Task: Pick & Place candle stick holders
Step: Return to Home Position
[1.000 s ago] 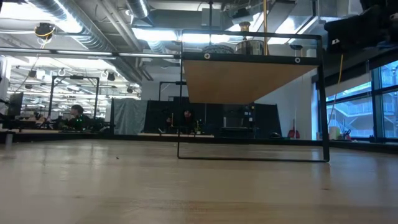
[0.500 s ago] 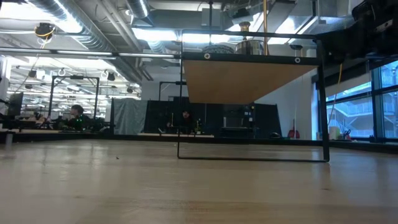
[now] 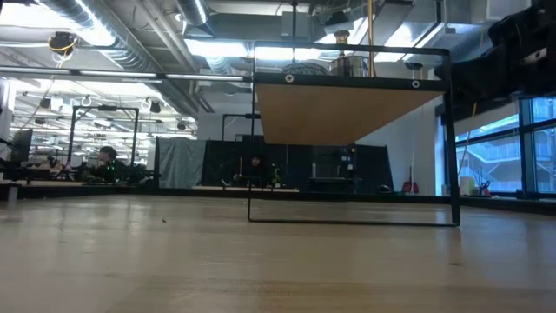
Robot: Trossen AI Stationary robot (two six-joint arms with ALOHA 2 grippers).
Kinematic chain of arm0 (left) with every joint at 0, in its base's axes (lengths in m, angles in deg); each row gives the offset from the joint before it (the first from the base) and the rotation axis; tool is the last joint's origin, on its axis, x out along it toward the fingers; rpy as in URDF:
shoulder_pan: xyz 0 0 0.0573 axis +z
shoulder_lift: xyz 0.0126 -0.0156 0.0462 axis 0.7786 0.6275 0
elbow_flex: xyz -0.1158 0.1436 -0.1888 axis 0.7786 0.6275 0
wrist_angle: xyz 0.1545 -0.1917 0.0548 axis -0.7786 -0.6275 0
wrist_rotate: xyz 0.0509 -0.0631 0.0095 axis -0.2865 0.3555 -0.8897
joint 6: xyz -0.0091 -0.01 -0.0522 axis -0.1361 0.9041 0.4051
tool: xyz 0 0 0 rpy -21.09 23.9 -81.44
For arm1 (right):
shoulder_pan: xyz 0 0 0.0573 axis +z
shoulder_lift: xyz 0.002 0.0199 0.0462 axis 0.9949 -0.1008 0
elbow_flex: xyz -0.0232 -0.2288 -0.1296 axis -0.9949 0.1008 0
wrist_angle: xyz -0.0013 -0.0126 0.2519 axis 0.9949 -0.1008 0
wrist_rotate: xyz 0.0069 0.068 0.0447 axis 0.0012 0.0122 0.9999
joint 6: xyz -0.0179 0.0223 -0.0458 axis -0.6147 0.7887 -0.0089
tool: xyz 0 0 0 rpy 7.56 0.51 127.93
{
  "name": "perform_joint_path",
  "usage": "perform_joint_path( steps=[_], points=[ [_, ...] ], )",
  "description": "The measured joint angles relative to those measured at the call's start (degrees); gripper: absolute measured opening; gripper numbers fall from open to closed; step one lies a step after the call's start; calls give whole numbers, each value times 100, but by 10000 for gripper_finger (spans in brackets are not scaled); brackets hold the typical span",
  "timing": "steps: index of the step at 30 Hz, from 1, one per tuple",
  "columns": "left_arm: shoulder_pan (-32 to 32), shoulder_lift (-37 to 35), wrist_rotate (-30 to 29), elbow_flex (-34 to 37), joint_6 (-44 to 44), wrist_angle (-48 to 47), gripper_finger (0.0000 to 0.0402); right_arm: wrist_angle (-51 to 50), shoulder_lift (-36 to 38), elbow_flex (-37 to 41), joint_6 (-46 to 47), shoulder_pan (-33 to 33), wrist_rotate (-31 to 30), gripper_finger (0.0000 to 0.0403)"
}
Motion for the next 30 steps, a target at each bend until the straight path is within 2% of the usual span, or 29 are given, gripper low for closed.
perform_joint_path(
  steps=[12,16,20,21,26,30],
  points=[
    [-15,-110,-84,-4,-391,-357,201,124,-2,66,89,4,-104,1],
    [-13,-449,-251,-4,-282,-1168,143,-2,-2,66,105,4,-103,1],
    [-13,-752,-251,-4,-387,-1869,35,-4,-2,66,105,4,-103,1],
    [-13,-848,-222,-4,-438,-2002,18,-5,-2,66,105,4,-103,1],
    [-15,-1384,-127,78,-411,-3107,2,-5,-2,66,105,4,-103,1],
    [57,-1928,-146,572,-490,-3168,2,-6,-2,66,105,4,-101,1]
  ],
)
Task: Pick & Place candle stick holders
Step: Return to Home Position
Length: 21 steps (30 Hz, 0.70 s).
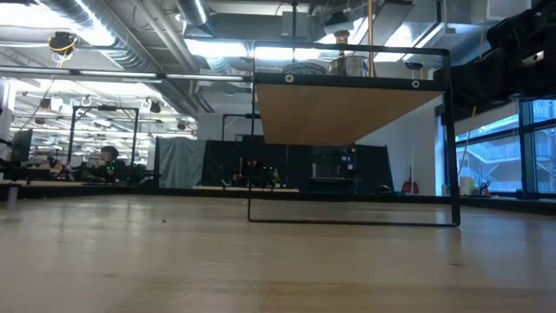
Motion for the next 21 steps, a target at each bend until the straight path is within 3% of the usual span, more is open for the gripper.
perform_joint_path(
  steps=[6,14,21],
  points=[
    [319,-1018,29,1448,229,580,2,-23,0,-2,0,0,22,1],
    [720,-2147,155,3773,280,2940,2,-41,0,-2,0,2,44,1],
    [973,-2706,495,4888,264,3795,1,-42,0,-2,0,2,46,1]
  ],
)
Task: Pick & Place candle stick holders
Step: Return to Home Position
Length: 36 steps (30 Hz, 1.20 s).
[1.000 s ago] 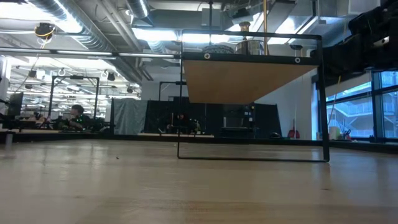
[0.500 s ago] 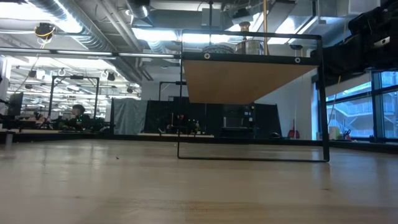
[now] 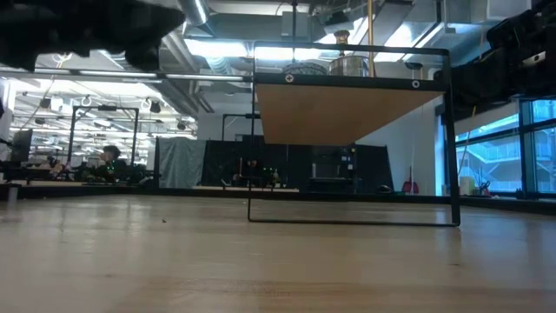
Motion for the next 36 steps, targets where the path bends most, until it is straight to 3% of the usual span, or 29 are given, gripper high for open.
perform_joint_path(
  steps=[8,18,28,33,36],
  points=[
    [192,-306,161,413,28,58,1,0,0,-2,0,0,10,1],
    [190,-1075,-48,900,79,115,1,0,0,-4,0,2,9,1],
    [194,-1794,-213,926,-14,-852,1,-1,0,-4,0,2,9,1],
    [194,-2506,-372,926,107,-1589,1,0,0,-4,-2,2,7,1],
    [194,-3020,-148,926,119,-1975,1,0,0,-4,-2,2,7,1]
  ],
)
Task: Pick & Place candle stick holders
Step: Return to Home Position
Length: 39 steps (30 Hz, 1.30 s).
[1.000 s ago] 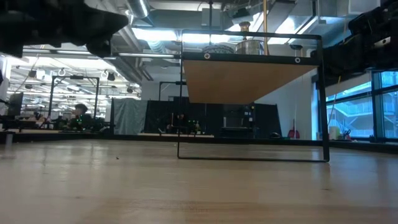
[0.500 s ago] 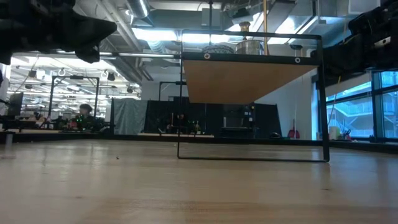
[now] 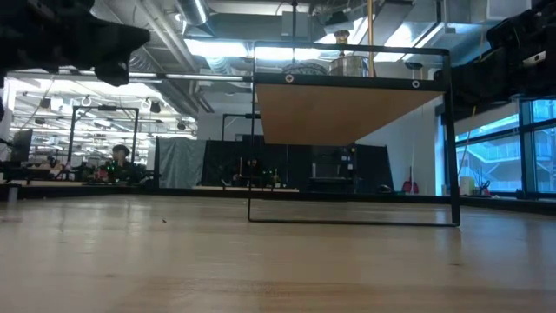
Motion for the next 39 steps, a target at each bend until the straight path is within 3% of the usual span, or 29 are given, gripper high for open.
perform_joint_path(
  steps=[11,18,28,39],
  points=[
    [0,-1089,243,0,30,-1134,1,-2,0,0,0,0,-2,1],
    [0,-1174,546,0,-15,-1316,1,-2,0,0,0,0,-2,1],
    [0,-1174,310,0,145,-1771,1,-2,0,0,0,0,-4,1],
    [-2,-1173,177,0,695,-2944,1,-3,0,0,0,-1,-4,1]
  ],
)
